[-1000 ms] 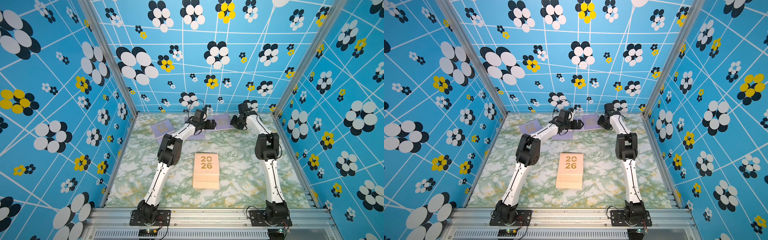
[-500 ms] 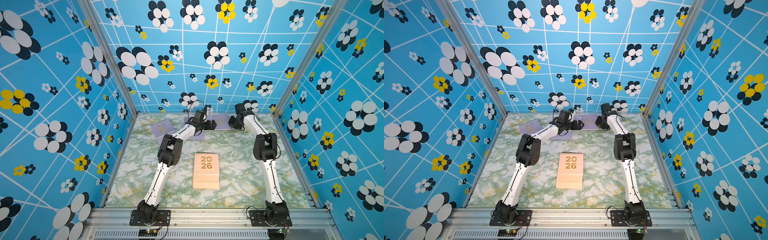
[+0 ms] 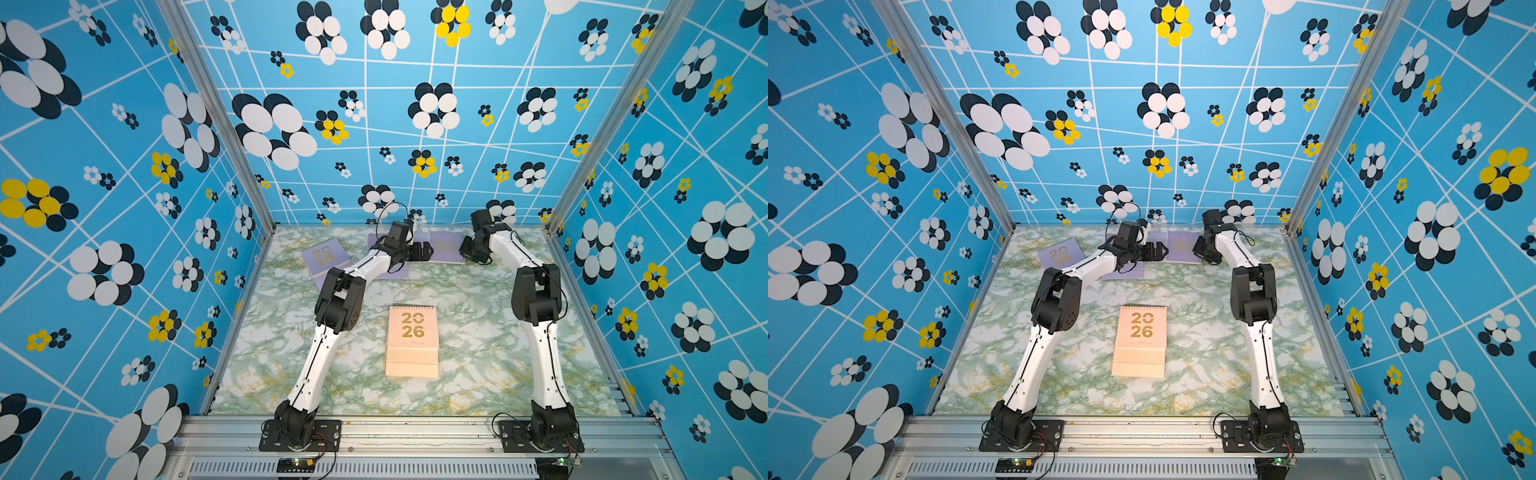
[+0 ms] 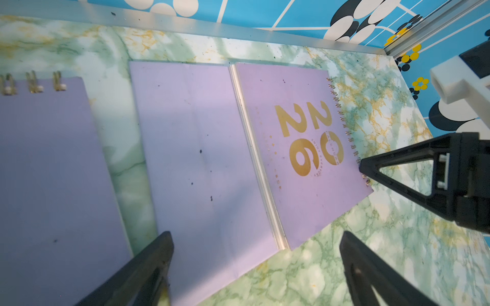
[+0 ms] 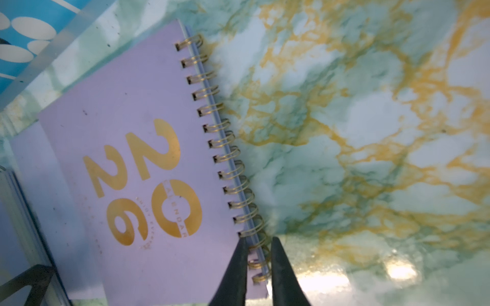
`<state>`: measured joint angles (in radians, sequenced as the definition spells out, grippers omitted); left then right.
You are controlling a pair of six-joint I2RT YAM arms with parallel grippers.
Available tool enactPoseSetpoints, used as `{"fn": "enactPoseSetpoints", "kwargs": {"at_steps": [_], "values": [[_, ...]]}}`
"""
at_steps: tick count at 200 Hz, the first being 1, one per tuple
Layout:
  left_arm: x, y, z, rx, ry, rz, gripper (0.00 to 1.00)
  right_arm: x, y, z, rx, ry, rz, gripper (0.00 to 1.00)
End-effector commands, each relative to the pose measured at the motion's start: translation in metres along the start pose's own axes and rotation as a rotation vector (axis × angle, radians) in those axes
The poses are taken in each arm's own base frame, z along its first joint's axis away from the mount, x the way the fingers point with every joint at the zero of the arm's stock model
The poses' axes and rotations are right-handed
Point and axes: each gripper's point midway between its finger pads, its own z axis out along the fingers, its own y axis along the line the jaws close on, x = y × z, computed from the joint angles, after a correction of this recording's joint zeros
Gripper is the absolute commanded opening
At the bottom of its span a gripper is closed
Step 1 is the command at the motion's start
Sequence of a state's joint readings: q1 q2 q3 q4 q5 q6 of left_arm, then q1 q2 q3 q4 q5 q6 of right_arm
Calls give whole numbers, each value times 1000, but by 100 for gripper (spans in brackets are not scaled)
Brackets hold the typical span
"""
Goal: Stack the calendars
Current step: Move the calendar to the center of the board.
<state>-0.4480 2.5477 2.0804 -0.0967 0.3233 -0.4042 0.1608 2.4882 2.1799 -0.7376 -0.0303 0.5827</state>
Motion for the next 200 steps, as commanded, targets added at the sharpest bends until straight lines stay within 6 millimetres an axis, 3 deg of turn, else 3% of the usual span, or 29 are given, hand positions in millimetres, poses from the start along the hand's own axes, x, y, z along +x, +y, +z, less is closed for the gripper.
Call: {"fn": "enactPoseSetpoints", "kwargs": {"at_steps": [1, 50, 106, 111, 130, 179, 183, 200], "values": [[-13, -15, -14, 28, -27, 5, 99, 24, -34, 4, 108, 78, 14, 18], [-19, -21, -22, 42, -36, 13, 100, 46, -52, -11, 133, 97, 21, 19], [-24, -28, -33, 58, -47, 22, 100, 84, -84, -31, 186, 126, 36, 19], [-24, -28, -34, 59, -47, 22, 100, 80, -82, -43, 173, 103, 42, 19], [-24, -32, -37, 69, -50, 21, 99, 102, -97, -46, 198, 135, 55, 19], [-24, -39, -46, 83, -55, 26, 100, 123, -114, -72, 206, 119, 88, 20], [-24, -41, -46, 87, -55, 29, 100, 119, -126, -75, 217, 115, 115, 20], [-24, -44, -50, 92, -56, 32, 100, 126, -139, -83, 227, 112, 135, 21]]}}
